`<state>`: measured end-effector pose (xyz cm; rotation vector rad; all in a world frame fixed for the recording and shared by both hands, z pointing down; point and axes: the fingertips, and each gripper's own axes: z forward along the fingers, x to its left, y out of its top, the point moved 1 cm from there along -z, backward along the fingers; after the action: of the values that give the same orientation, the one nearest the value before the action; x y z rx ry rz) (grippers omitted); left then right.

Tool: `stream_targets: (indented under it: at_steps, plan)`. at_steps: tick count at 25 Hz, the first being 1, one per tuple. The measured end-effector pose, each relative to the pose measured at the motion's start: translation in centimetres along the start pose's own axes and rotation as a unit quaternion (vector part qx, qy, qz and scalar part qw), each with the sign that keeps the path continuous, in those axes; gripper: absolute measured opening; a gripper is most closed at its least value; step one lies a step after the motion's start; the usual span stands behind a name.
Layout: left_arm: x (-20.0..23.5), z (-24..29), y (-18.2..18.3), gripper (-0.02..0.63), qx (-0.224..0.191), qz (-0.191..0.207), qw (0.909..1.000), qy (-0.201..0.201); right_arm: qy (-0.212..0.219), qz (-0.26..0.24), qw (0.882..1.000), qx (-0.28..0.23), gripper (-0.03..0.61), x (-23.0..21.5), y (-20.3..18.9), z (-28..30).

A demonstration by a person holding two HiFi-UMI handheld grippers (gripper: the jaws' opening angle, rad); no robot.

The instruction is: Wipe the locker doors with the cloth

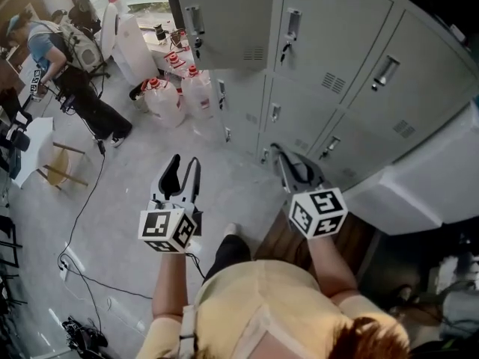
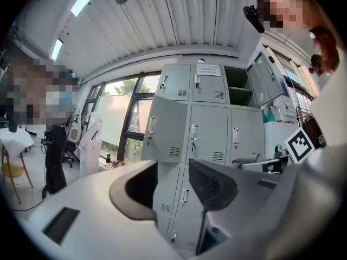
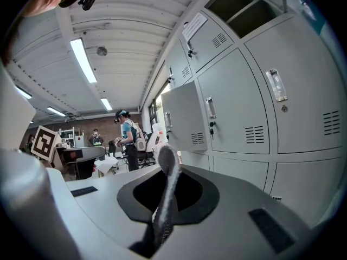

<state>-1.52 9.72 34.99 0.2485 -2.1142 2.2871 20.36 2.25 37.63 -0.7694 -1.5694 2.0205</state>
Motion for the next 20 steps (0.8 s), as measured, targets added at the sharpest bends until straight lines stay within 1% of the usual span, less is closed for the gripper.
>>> stream_targets:
  at_steps: [4, 7, 12, 16, 20]
  plan:
    - [2.1, 3.1, -0.4, 0.169, -0.015, -0.008, 0.9997, -0.017, -0.011, -0.004, 1.0, -0.002, 0.015, -0.7, -0.6, 2.3]
    - [4.5, 5.6, -0.9, 0.17, -0.019, -0.003, 0.9994, -0.027, -0.017, -0.008, 1.0, -0.006, 0.015, -1.0, -1.3, 5.2]
    - [8.9, 10.1, -1.8, 0.17, -0.002, 0.001, 0.9983, -0.059, -0.039, 0.002, 0.999, -0.015, 0.015, -1.5, -1.3, 11.1]
    - [12.2, 13.7, -1.6, 0.17, 0.01, 0.015, 0.9958, -0.09, -0.048, 0.001, 0.999, -0.023, 0.015, -1.1, 0.1, 15.5]
    - [14.3, 17.5, -1.4, 0.17, 0.017, 0.025, 0.9925, -0.118, -0.06, -0.004, 0.998, -0.028, 0.015, -0.8, 1.2, 19.0]
